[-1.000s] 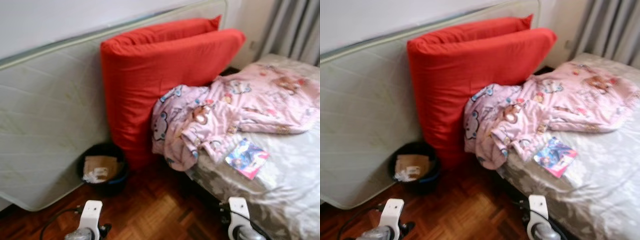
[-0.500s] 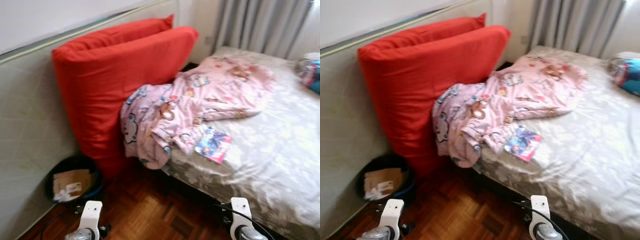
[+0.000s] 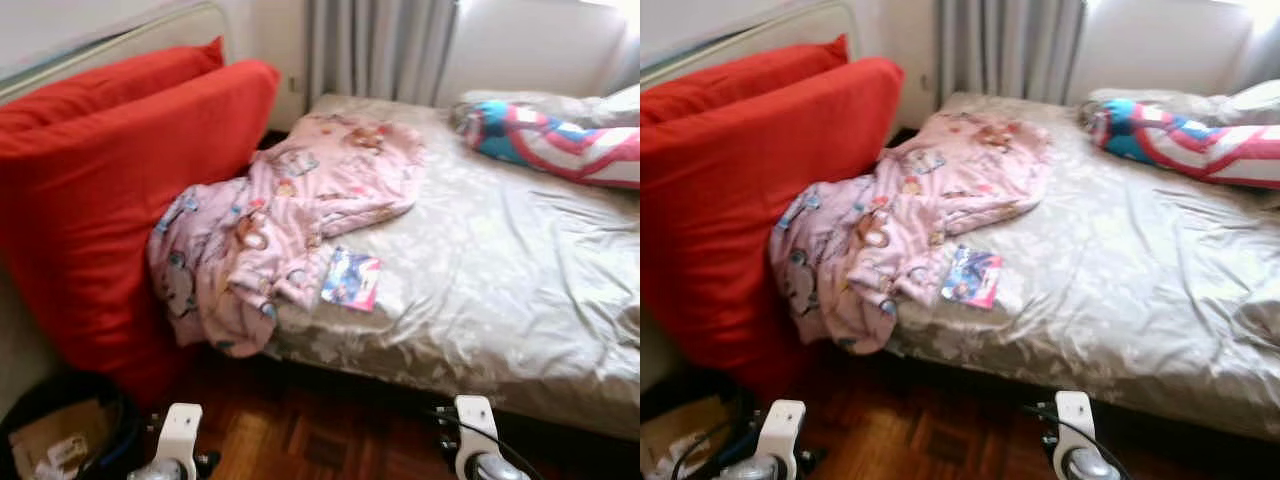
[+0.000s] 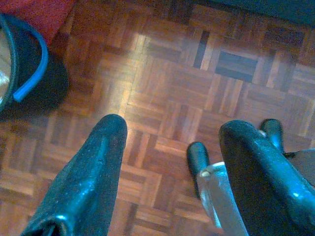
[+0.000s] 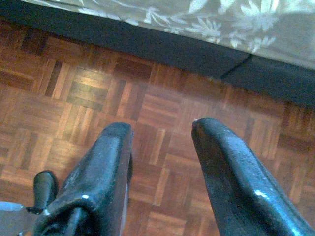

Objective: Clean up the room

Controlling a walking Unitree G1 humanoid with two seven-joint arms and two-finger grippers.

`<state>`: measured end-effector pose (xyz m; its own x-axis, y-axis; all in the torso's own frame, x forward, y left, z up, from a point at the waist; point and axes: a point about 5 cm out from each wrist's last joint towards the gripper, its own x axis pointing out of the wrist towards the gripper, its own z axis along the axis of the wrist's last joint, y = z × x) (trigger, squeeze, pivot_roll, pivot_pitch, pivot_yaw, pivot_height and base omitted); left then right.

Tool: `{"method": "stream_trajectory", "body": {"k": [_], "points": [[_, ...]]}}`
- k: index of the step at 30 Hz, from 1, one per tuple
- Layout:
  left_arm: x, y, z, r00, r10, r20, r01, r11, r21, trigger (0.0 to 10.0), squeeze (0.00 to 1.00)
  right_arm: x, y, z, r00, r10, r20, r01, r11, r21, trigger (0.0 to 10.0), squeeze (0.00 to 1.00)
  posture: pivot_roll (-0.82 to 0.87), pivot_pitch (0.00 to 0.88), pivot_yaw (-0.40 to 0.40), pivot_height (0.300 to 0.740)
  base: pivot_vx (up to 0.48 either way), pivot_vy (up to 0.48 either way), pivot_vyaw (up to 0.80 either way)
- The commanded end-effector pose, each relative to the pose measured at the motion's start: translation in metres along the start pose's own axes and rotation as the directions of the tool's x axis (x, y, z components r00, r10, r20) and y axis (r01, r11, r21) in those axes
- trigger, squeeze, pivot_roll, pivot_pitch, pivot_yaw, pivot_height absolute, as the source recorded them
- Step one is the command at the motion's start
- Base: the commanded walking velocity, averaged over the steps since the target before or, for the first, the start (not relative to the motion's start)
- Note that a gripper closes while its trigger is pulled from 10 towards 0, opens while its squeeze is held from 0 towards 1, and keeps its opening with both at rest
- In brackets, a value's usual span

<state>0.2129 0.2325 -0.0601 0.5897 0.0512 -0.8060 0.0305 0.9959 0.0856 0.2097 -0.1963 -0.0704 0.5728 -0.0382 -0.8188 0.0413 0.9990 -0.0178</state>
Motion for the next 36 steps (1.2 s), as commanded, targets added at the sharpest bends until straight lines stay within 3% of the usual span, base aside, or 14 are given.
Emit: {"method": "stream_trajectory", "body": {"k": [1, 12, 36], "points": [[-0.0006, 0.0005, -0.0047, 1.000, 0.000, -0.015, 0.000, 1.000, -0.002, 10.0, 0.00, -0.0003, -0.0025, -0.0002, 1.000, -0.007, 0.002, 0.007, 1.000, 0.007, 10.0, 0.00, 0.04, 0.000, 0.013, 0.740, 0.000, 0.000, 0.00], [-0.0006, 0.0006, -0.0044, 1.000, 0.003, -0.009, -0.003, 1.000, -0.017, 10.0, 0.00, -0.0003, -0.0021, 0.0001, 1.000, -0.006, 0.010, 0.006, 1.000, 0.025, 10.0, 0.00, 0.04, 0.000, 0.014, 0.740, 0.000, 0.000, 0.00], [-0.0006, 0.0010, -0.0042, 1.000, 0.001, -0.007, -0.001, 1.000, -0.019, 10.0, 0.00, -0.0002, -0.0010, 0.0001, 1.000, 0.004, 0.010, -0.005, 0.999, 0.033, 10.0, 0.00, 0.04, 0.000, 0.018, 0.740, 0.278, 0.000, 0.00]]}}
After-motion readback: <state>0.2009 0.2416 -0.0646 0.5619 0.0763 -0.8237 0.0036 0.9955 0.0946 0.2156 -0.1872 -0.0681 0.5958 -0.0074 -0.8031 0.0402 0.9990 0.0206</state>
